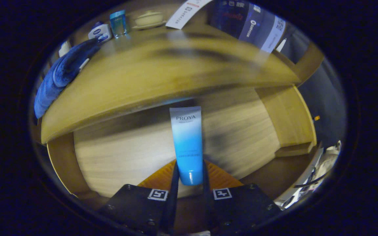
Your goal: Pull open the drawer, take out the items inside it, and place them on the countertop above the cabinet.
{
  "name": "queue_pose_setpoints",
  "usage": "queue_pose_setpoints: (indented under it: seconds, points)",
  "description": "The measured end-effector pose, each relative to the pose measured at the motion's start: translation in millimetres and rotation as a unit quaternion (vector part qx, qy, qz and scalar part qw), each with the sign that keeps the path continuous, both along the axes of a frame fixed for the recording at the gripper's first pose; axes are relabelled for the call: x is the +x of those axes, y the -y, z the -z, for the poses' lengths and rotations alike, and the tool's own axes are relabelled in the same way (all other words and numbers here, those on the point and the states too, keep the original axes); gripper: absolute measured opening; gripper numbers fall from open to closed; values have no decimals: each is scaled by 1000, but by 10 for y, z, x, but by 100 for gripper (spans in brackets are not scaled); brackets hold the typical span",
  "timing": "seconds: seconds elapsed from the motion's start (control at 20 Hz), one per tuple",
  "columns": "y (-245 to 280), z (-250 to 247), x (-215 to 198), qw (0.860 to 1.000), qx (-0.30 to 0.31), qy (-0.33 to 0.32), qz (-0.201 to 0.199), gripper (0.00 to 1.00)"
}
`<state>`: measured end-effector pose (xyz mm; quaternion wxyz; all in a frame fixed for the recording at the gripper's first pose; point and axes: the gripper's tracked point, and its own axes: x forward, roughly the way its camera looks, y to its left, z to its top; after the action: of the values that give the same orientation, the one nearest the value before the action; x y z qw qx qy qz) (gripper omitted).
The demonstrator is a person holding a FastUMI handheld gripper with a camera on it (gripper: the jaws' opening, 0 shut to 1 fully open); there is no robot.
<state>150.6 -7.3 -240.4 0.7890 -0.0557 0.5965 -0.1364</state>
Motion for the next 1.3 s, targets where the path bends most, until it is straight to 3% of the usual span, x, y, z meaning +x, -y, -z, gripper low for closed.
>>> queue_pose_setpoints:
  seconds: [0.35,0.8,1.05,1.3]
  points:
    - [109,-549,-200,994,-107,-25,-16,35]
    - [161,-1024,-578,990,-137,25,19,35]
    - [53,-1343,-608,987,-95,122,41,36]
    - [-72,-1816,-313,968,-53,243,35,35]
